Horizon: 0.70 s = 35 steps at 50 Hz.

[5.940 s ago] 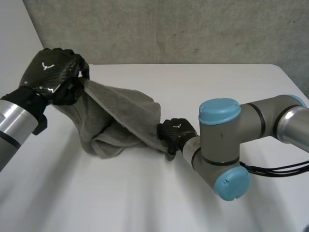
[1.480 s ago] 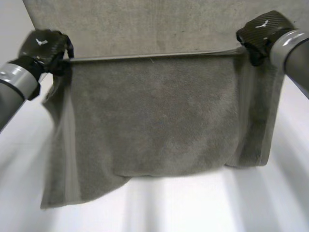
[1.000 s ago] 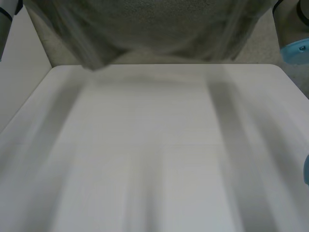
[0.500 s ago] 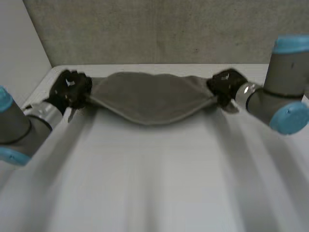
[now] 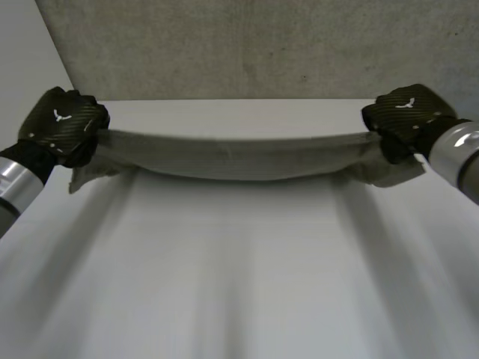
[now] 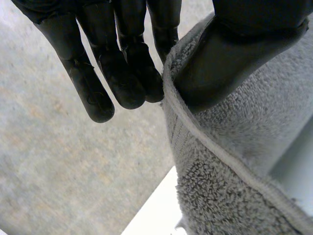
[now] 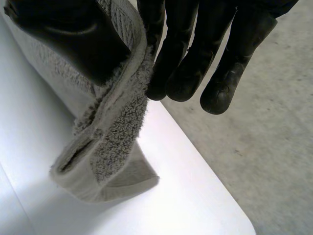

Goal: Fold the towel.

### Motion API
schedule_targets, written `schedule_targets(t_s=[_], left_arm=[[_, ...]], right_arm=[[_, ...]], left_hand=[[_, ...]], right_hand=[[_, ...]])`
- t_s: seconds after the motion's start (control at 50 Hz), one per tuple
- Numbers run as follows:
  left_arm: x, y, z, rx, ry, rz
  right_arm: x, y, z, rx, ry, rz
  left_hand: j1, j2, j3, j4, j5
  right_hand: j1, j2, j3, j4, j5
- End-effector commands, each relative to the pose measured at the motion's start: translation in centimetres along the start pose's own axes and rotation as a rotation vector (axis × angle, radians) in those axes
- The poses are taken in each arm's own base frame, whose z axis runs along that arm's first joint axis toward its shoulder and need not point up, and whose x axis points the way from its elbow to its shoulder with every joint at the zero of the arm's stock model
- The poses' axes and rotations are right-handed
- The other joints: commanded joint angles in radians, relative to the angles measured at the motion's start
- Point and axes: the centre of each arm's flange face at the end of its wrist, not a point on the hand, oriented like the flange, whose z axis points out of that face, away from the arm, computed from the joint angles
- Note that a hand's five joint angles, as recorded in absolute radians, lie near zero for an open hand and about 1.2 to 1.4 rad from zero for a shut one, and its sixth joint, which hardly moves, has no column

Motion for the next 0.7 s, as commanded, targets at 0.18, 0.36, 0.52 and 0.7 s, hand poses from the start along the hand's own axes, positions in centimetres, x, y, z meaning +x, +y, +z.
schedule_targets(t_s=[0.18,0.36,0.52,0.7], left_arm=[[-0.8,0.1,-0.6,-0.004,0.046,-0.068],[0.4,3.9,5.9,-0.011,0.119,-0.122],[-0.3,8.4,10.8,-0.044,0.073,-0.133],[0.3,12.5,14.0,-0.086,0.084,-0.16]], right_arm=[[0.3,1.2,0.9,-0.038,-0.028,-0.095],[-0.2,2.9,7.5,-0.034,-0.047,-0.109],[-1.0,4.1,12.6,-0.016,-0.009,-0.123],[-1.2,6.9,17.3,-0.006,0.057,-0.137]], left_hand=[[0.162,0.052,0.051,0.033,0.122],[0.162,0.052,0.051,0.033,0.122],[0.162,0.052,0.051,0.033,0.122],[0.162,0.052,0.051,0.033,0.122]], right_hand=[[0.084,0.065,0.06,0.059,0.052],[0.084,0.065,0.06,0.059,0.052],[0.084,0.065,0.06,0.059,0.052],[0.084,0.065,0.06,0.059,0.052]])
